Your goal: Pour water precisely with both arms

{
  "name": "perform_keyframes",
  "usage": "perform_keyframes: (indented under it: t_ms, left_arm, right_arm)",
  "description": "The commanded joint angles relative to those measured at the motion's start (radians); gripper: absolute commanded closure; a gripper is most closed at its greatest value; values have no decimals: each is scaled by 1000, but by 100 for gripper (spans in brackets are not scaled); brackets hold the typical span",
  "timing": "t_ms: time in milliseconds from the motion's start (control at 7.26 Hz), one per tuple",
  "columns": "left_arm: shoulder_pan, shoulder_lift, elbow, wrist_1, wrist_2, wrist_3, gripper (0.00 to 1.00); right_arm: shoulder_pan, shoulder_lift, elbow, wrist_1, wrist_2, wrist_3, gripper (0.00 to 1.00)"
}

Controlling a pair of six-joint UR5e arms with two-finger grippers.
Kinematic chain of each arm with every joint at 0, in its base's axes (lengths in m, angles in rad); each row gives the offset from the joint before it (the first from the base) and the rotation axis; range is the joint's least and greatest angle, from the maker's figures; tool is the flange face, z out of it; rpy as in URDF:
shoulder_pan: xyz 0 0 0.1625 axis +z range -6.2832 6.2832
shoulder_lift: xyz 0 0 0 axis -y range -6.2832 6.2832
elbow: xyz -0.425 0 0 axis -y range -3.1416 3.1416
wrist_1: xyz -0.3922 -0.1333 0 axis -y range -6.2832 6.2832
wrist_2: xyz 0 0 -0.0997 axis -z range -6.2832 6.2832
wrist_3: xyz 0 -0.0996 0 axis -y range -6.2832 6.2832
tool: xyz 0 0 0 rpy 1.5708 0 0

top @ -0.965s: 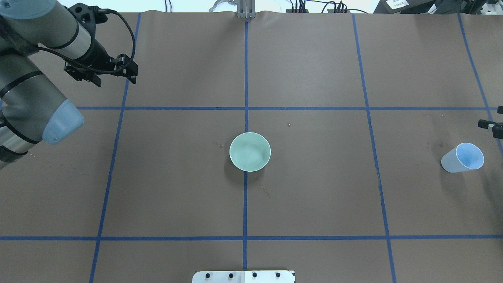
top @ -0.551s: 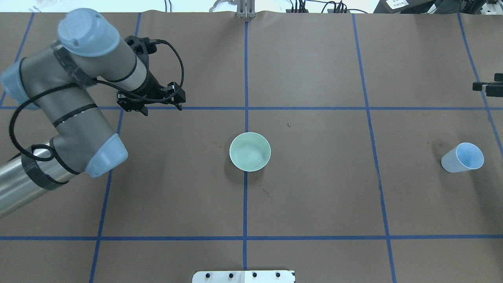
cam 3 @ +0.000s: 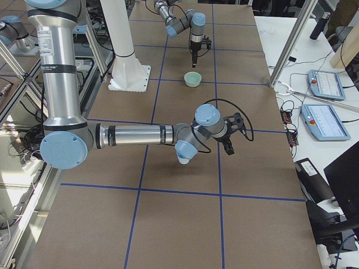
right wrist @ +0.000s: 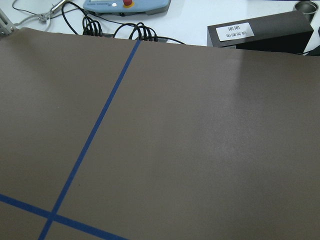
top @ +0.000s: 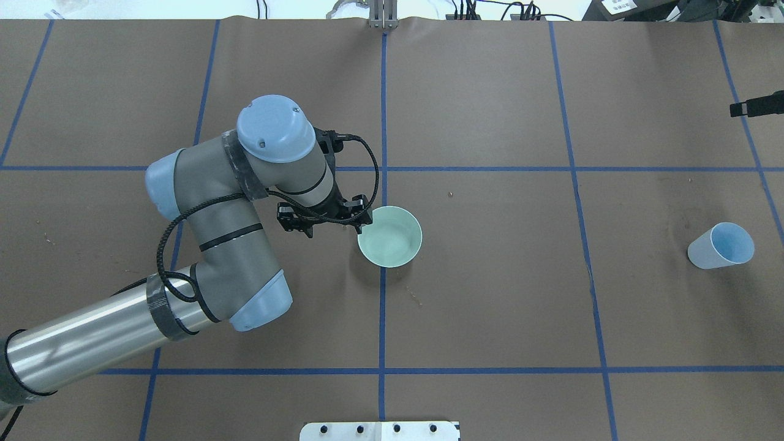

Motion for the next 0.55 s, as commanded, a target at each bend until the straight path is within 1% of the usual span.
perform_keyframes:
  t_ms: [0,138,276,413]
  left_arm:
    - [21,-37,84,-51,-1,9,14]
    - [21,-57,104,-57,-1,9,18]
    - [24,-59,108,-60,-1,6,26]
    - [30,-62,118,-60,-1,6,29]
  right_arm:
    - [17,30,131,-378,0,-238,1]
    - [23,47,159,-469,-12,-316,1]
    - [25,45,161,-473,-12,-319,1]
    - [25,45,161,-474,-11,-319,1]
